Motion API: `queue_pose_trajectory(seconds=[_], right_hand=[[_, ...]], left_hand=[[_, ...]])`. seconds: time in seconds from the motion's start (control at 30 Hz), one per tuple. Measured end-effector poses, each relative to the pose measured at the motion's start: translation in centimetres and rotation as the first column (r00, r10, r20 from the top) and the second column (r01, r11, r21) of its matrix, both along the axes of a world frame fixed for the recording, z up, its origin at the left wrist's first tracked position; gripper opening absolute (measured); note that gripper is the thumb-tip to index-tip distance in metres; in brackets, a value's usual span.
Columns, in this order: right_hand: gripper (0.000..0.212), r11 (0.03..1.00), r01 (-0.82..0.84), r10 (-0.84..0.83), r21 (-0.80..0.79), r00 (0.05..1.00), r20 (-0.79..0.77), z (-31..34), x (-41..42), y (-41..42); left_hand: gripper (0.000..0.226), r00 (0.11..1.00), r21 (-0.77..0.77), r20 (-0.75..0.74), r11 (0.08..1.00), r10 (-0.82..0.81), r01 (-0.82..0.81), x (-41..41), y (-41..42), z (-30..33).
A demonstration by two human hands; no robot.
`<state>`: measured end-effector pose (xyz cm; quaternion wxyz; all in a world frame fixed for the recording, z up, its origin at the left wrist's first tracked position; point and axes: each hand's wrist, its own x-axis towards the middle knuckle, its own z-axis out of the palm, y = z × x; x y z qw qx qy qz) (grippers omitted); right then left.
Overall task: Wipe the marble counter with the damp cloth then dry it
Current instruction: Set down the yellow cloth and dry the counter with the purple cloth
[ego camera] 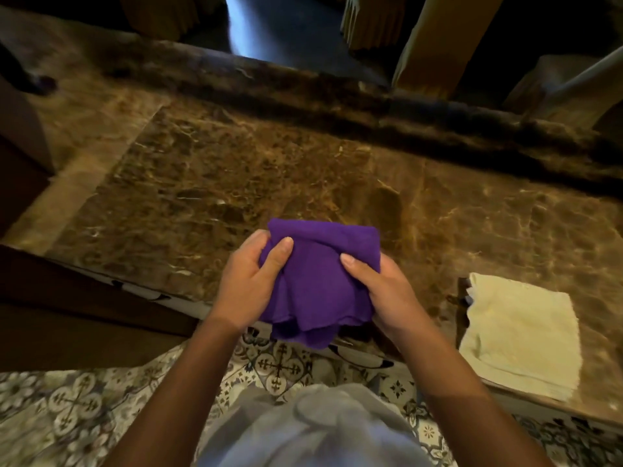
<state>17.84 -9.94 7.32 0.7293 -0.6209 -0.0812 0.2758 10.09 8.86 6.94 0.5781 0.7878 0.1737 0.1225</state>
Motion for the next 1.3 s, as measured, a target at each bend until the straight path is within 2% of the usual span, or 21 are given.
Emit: queue_pose_trajectory(seconds=[0.13, 0.23, 0.27, 0.37, 0.43, 0.5, 0.57, 0.63, 0.67, 0.8, 0.93, 1.1, 1.2, 1.3], right_hand=[[0.019, 0.992, 0.088, -0.078, -0.086, 0.991, 0.113, 0.7, 0.8, 1.5], [0.024, 0.931, 0.322, -0.251, -0.174, 0.907, 0.337, 3.4, 2.3, 0.4], [0.024, 0.896, 0.38, -0.254, -0.23, 0.863, 0.436, 4.2, 2.5, -0.2], [0.026, 0.741, 0.443, -0.022, -0.504, 0.767, 0.641, 3.7, 1.6, -0.7], [0.041, 0.607, 0.363, 0.207, -0.707, 0.787, 0.582, 1.7, -0.6, 0.0], [0.062, 0.476, 0.292, 0.329, -0.829, 0.815, 0.477, -0.4, -4.4, 0.6], [0.07, 0.43, 0.409, 0.285, -0.805, 0.784, 0.551, -2.0, -8.2, 1.0], [0.062, 0.382, 0.575, 0.194, -0.723, 0.715, 0.671, -3.0, -9.7, 1.7], [0.058, 0.337, 0.607, 0.182, -0.72, 0.708, 0.682, -3.5, -9.7, 2.3], [0.073, 0.177, 0.475, 0.257, -0.862, 0.823, 0.506, -5.4, -8.6, 4.8], [0.077, 0.194, 0.451, 0.466, -0.871, 0.739, 0.487, -7.5, -8.5, 9.9], [0.076, 0.263, 0.412, 0.566, -0.873, 0.667, 0.485, -7.6, -4.0, 17.3], [0.074, 0.268, 0.392, 0.571, -0.88, 0.671, 0.473, -7.1, 1.6, 19.3], [0.072, 0.229, 0.35, 0.552, -0.909, 0.722, 0.417, -6.4, 8.5, 20.8]], left_hand=[[0.032, 0.993, 0.078, 0.039, 0.991, -0.108, 0.105, 1.1, 3.4, -0.7], [0.029, 0.984, 0.261, 0.073, 0.955, -0.163, 0.139, 1.8, 8.7, -1.2], [0.03, 0.985, 0.356, 0.057, 0.926, -0.16, 0.13, 1.9, 11.1, -1.5], [0.03, 0.997, 0.58, -0.055, 0.811, -0.052, 0.074, 1.5, 18.4, -2.7], [0.032, 0.992, 0.682, -0.129, 0.726, 0.005, 0.085, 0.9, 22.5, -3.7], [0.037, 0.983, 0.733, -0.178, 0.671, 0.037, 0.107, 0.2, 25.8, -4.7], [0.045, 0.972, 0.748, -0.219, 0.654, 0.083, 0.113, -0.7, 28.3, -5.6], [0.055, 0.963, 0.754, -0.243, 0.648, 0.12, 0.109, -1.8, 30.0, -6.4], [0.058, 0.96, 0.764, -0.247, 0.636, 0.129, 0.111, -2.2, 30.7, -6.8], [0.063, 0.951, 0.799, -0.284, 0.579, 0.121, 0.165, -3.3, 31.9, -7.9], [0.067, 0.941, 0.806, -0.307, 0.563, 0.14, 0.179, -3.1, 31.8, -8.2], [0.068, 0.937, 0.81, -0.306, 0.564, 0.169, 0.163, -2.8, 31.7, -8.1], [0.068, 0.937, 0.817, -0.3, 0.555, 0.178, 0.157, -2.8, 31.8, -8.3], [0.067, 0.938, 0.82, -0.296, 0.552, 0.179, 0.154, -2.9, 32.0, -8.3]])
